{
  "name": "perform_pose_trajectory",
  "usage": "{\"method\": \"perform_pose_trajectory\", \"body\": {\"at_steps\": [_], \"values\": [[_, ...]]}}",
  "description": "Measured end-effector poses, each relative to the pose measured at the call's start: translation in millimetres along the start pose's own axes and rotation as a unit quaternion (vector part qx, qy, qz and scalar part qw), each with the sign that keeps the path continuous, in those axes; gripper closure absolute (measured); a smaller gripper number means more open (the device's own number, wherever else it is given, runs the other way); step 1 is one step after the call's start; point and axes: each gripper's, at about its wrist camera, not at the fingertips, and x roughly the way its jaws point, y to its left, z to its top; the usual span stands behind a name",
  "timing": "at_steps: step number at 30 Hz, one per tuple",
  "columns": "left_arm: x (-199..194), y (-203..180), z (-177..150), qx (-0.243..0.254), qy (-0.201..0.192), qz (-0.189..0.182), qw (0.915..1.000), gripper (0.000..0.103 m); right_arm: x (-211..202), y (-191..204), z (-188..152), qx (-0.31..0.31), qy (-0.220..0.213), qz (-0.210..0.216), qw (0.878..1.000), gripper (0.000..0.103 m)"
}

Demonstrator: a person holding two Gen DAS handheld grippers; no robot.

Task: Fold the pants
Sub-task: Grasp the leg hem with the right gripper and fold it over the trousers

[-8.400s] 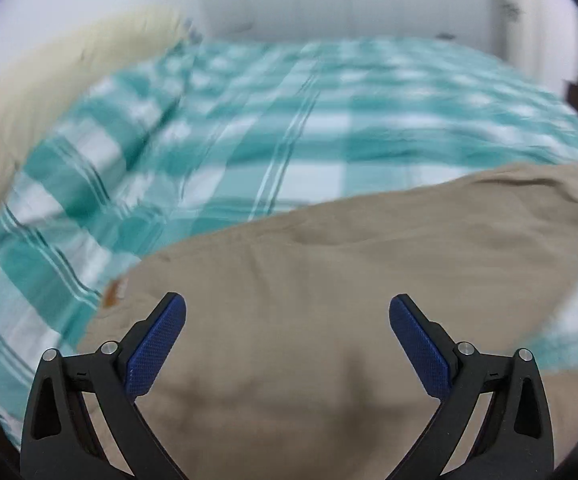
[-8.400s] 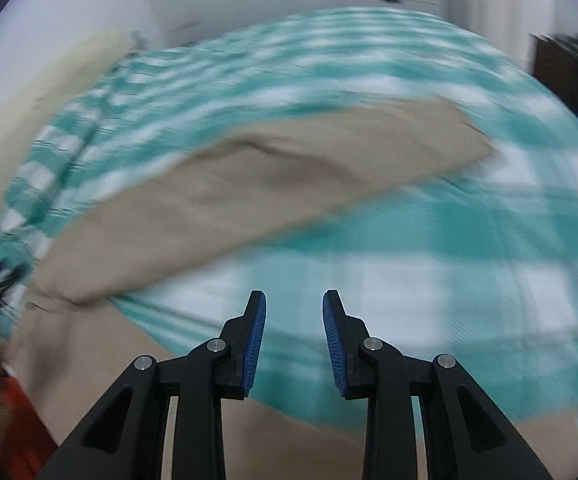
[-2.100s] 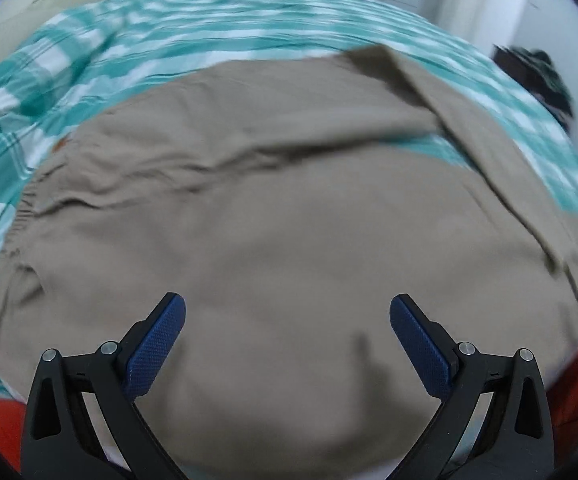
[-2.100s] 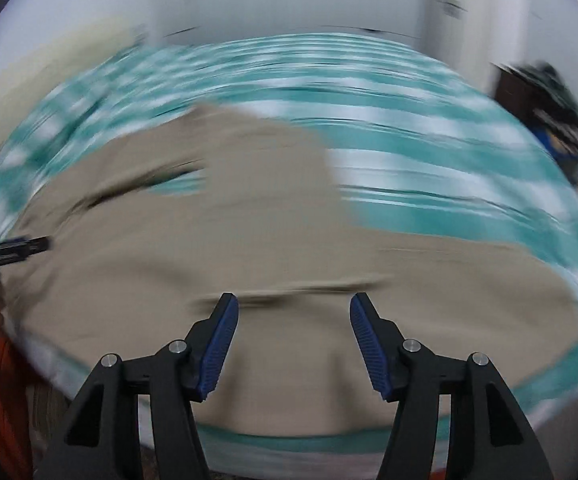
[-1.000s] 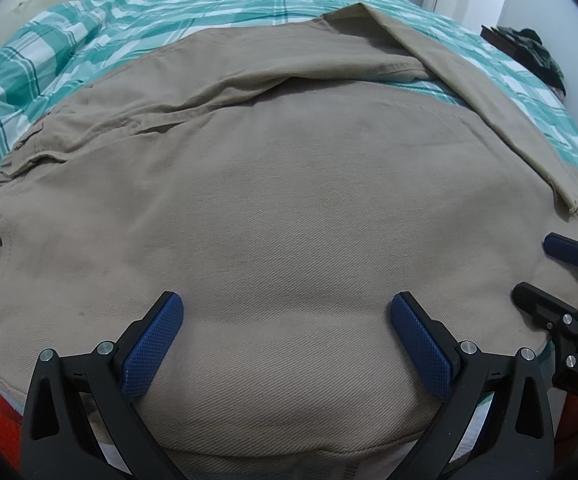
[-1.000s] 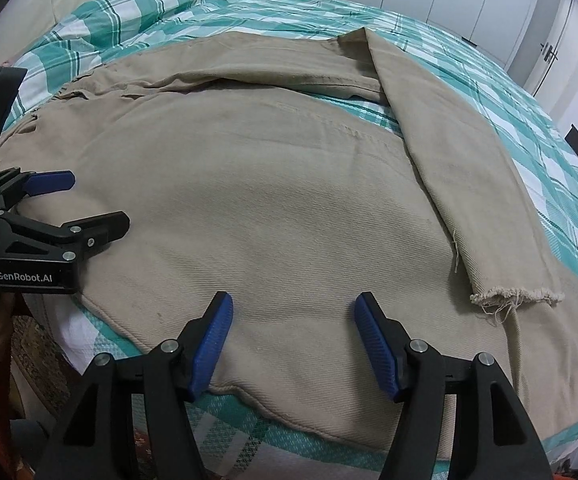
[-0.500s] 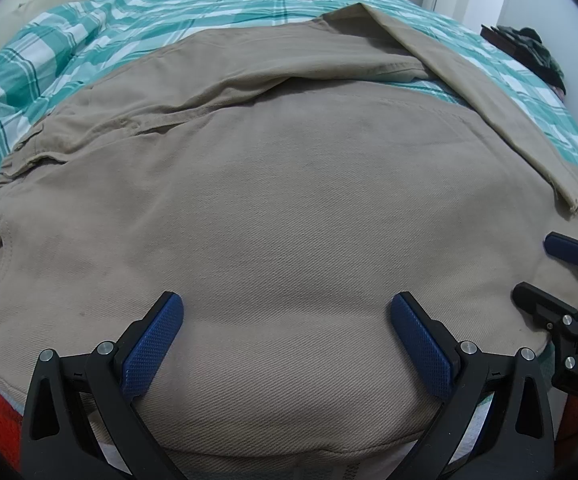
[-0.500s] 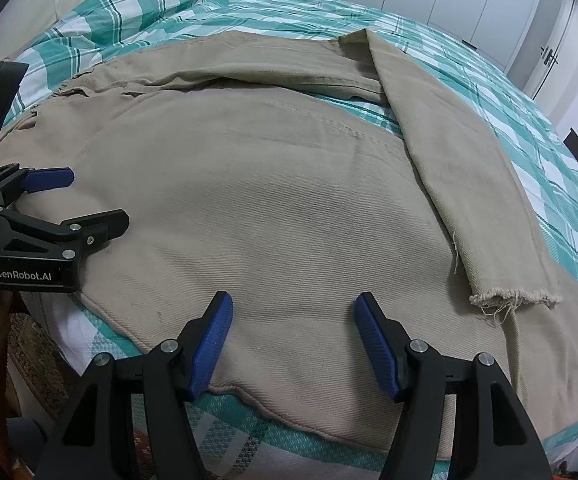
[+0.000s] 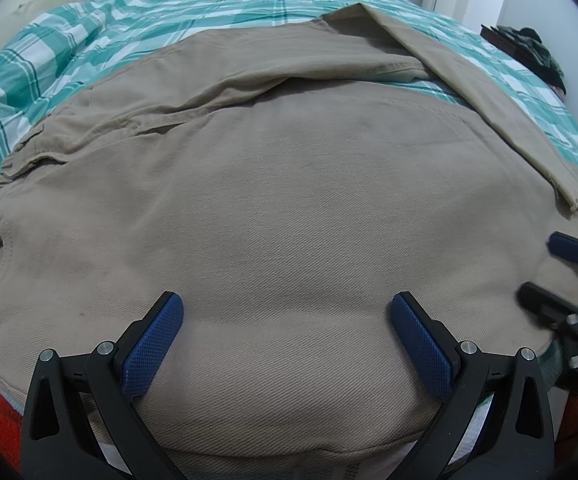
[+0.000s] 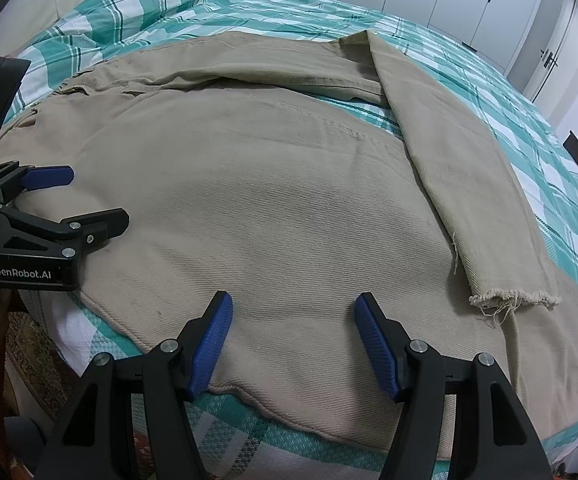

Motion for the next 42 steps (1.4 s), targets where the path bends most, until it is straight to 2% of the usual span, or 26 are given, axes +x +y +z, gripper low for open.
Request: {"method": "perform_pose_trajectory", "body": {"at_steps": [2,3,4,5,7,8,9,12,13,15,18,21,22,24,25,26,27,28,29,30,31,32,34,36,39,42], "values": [[0.5,-0.1,0.0,-0.001,0.0,-0.001,1.0,0.001,-10.6,-8.9,1.0,0.038,-0.005,0.02,0.999,0.04],[0.7,-0.2,0.0,-0.001,-0.001,0.0,1.0,0.001,-19.5,-18.3,-0.6,0.08,-0.021,0.05,0.995,0.04],[1.0,-0.1,0.2,0.0,-0.001,0.0,1.0,0.001,-30.1,-34.3,-5.1,0.148,-0.05,0.114,0.981,0.04],[1.7,-0.1,0.6,0.0,-0.002,0.001,1.0,0.001,-34.3,-52.0,-10.4,0.217,-0.068,0.184,0.956,0.04],[2.6,0.3,1.4,0.0,-0.001,0.002,1.0,0.001,-27.5,-83.3,-18.2,0.323,-0.073,0.251,0.91,0.04],[2.8,0.8,1.8,0.001,-0.001,0.001,1.0,0.001,-22.6,-95.2,-21.3,0.358,-0.074,0.261,0.894,0.04],[2.5,1.1,1.7,0.001,-0.001,0.0,1.0,0.001,-16.6,-107.5,-25.2,0.392,-0.07,0.266,0.878,0.042],[2.9,2.4,2.5,0.002,-0.002,-0.002,1.0,0.001,0.0,-143.0,-44.0,0.503,-0.065,0.281,0.815,0.042],[2.7,2.3,1.7,0.001,-0.002,-0.001,1.0,0.001,5.6,-152.9,-50.3,0.543,-0.063,0.286,0.787,0.042],[3.2,2.4,1.9,0.001,-0.003,0.0,1.0,0.001,12.3,-161.6,-54.4,0.589,-0.055,0.287,0.753,0.042],[3.3,2.8,2.2,0.001,-0.003,-0.001,1.0,0.001,14.8,-172.2,-55.1,0.646,-0.064,0.257,0.715,0.042],[3.3,3.4,2.7,0.002,-0.003,-0.002,1.0,0.001,18.0,-178.3,-62.0,0.706,-0.079,0.224,0.668,0.042],[3.1,2.6,2.4,0.002,-0.003,-0.002,1.0,0.001,21.1,-179.6,-60.9,0.715,-0.077,0.214,0.661,0.042],[3.1,3.3,2.7,0.002,-0.003,-0.002,1.0,0.001,23.3,-182.2,-56.6,0.714,-0.071,0.198,0.668,0.049],[3.1,2.6,2.4,0.002,-0.002,-0.002,1.0,0.001,22.3,-183.7,-52.9,0.71,-0.071,0.182,0.677,0.053],[3.0,2.9,2.5,0.002,-0.002,-0.003,1.0,0.001,21.1,-184.0,-49.5,0.702,-0.069,0.169,0.688,0.071],[2.6,3.2,2.5,0.002,-0.002,-0.003,1.0,0.001,20.3,-185.8,-45.8,0.687,-0.066,0.156,0.706,0.097],[2.4,3.0,2.7,0.002,-0.002,-0.004,1.0,0.001,20.2,-187.7,-42.3,0.673,-0.065,0.149,0.722,0.098],[1.8,3.3,3.5,0.002,0.0,-0.005,1.0,0.001,15.9,-191.8,-37.3,0.648,-0.07,0.141,0.745,0.098],[-0.1,5.0,5.7,-0.001,0.008,-0.009,0.9999,0.001,9.7,-195.5,-35.0,0.633,-0.078,0.136,0.758,0.099],[-2.1,6.9,8.0,-0.007,0.016,-0.014,0.9997,0.001,-3.5,-201.4,-28.7,0.607,-0.096,0.131,0.778,0.099],[-5.0,10.3,11.0,-0.017,0.027,-0.025,0.9992,0.001,-13.6,-205.3,-24.1,0.591,-0.109,0.132,0.788,0.099],[-14.5,20.0,19.3,-0.045,0.043,-0.078,0.995,0.001,-48.0,-217.5,-15.4,0.549,-0.149,0.138,0.811,0.099],[-24.3,30.4,31.4,-0.083,0.043,-0.14,0.9857,0.001,-89.8,-229.7,-7.9,0.498,-0.193,0.135,0.835,0.099],[-36.1,39.4,57.9,-0.13,0.027,-0.205,0.9696,0.001,-148.1,-239.8,-8.8,0.432,-0.245,0.128,0.858,0.099],[-35.9,44.1,88.1,-0.162,0.018,-0.254,0.9534,0.001,-189.2,-241.8,-17.4,0.395,-0.274,0.131,0.867,0.099]]}}
